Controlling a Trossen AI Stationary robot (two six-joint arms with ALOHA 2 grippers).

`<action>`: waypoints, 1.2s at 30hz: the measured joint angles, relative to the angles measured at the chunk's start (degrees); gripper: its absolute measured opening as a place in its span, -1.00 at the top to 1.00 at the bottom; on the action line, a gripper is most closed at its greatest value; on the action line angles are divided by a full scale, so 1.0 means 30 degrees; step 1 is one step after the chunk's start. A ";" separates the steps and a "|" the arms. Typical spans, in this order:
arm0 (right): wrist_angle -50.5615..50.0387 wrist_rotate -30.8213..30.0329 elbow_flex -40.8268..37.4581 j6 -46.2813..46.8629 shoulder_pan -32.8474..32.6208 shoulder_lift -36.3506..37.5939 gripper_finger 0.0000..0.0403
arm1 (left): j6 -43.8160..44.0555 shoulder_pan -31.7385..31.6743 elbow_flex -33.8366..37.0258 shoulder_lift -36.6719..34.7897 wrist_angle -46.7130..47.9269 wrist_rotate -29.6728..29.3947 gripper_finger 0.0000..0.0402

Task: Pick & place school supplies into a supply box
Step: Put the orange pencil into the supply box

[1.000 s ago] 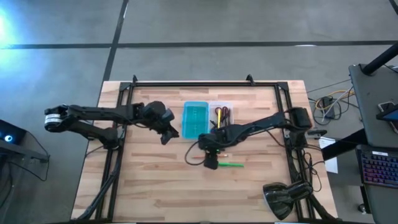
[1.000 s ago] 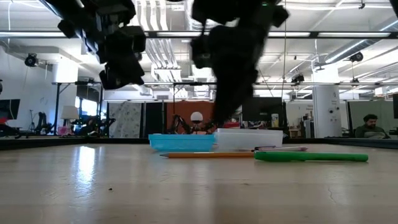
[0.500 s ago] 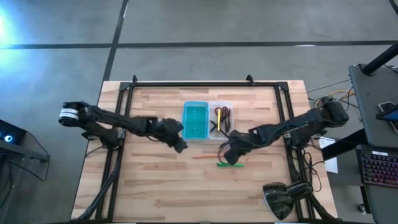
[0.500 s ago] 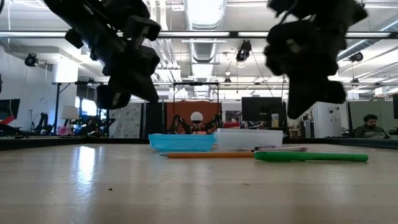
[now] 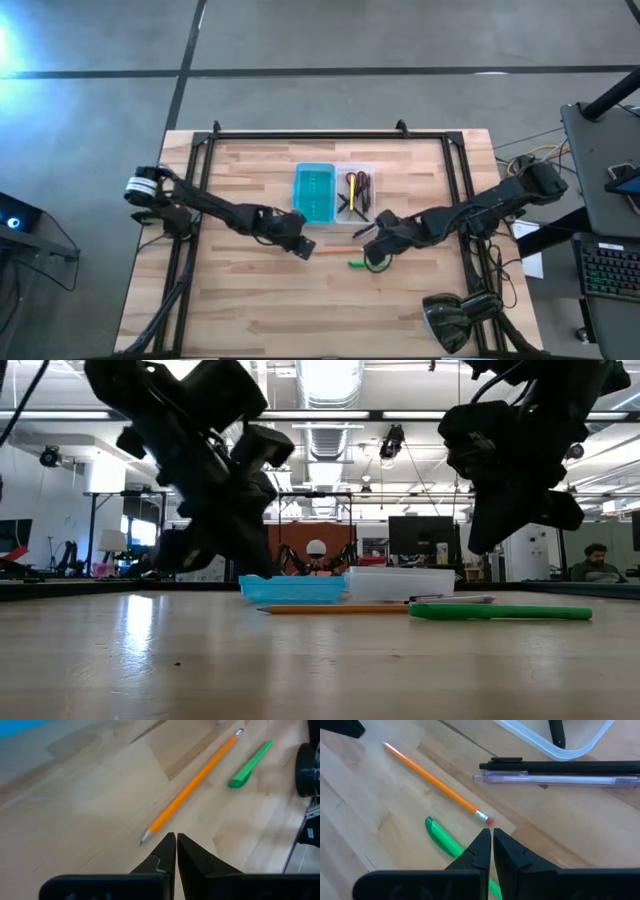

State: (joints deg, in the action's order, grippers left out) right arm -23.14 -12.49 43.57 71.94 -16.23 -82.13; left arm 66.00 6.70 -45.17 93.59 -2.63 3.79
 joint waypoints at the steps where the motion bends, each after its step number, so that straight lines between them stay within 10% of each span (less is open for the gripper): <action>1: -0.0004 -0.0036 0.0000 0.0000 -0.0007 0.0000 0.94 | 0.0050 0.0007 -0.0183 0.0287 0.0015 0.0007 1.00; 36: -0.0048 -0.0335 -0.0029 0.0022 0.0357 -0.0044 0.93 | -0.0007 0.0058 -0.0795 0.1278 0.1427 0.0015 1.00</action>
State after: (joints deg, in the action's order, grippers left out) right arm -23.28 -13.50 43.48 72.01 -15.16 -82.26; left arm 65.98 6.87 -47.55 97.43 1.65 3.84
